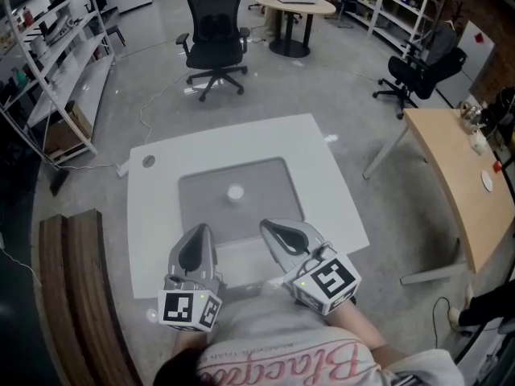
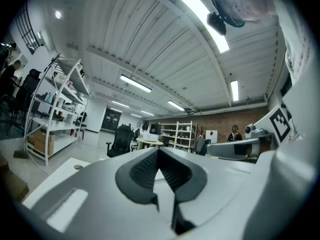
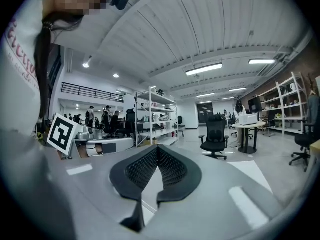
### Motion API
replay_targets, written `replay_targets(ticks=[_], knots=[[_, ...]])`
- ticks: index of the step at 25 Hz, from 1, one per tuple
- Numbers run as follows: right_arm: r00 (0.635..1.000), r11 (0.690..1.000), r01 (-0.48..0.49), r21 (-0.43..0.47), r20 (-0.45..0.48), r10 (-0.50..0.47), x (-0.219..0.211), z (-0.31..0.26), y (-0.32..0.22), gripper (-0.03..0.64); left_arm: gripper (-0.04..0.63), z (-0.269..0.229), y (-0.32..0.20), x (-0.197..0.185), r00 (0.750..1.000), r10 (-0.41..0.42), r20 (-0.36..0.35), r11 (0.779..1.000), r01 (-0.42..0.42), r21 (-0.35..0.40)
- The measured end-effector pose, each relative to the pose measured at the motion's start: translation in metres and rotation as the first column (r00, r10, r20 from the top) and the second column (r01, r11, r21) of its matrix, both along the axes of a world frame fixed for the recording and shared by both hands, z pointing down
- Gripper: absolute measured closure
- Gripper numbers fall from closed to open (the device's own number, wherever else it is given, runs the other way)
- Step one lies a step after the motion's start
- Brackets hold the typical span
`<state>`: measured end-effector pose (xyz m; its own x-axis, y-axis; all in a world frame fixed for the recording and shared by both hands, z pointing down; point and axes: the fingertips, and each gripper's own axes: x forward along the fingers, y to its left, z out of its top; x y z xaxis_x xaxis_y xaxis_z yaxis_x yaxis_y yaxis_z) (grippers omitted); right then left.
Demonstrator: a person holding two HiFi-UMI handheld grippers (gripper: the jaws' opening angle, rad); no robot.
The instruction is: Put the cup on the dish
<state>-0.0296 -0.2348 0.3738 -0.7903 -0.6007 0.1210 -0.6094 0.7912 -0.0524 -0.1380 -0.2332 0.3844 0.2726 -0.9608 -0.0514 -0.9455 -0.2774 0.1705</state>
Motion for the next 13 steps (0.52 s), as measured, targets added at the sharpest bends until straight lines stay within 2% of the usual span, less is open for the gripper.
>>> replay_targets(ticks=[7, 13], knots=[[0.999, 0.999, -0.044, -0.015, -0.01, 0.044, 0.0041, -0.0007, -0.0035, 0.617, 0.595, -0.0062, 0.0025, -0.0001, 1.0, 0.016, -0.006, 1.0, -0.016, 0.01], [1.0, 1.0, -0.011, 0.013, -0.021, 0.012, -0.0028, -0.003, -0.0019, 0.617, 0.595, -0.0064, -0.0006, -0.0024, 1.0, 0.021, -0.003, 1.0, -0.021, 0.007]])
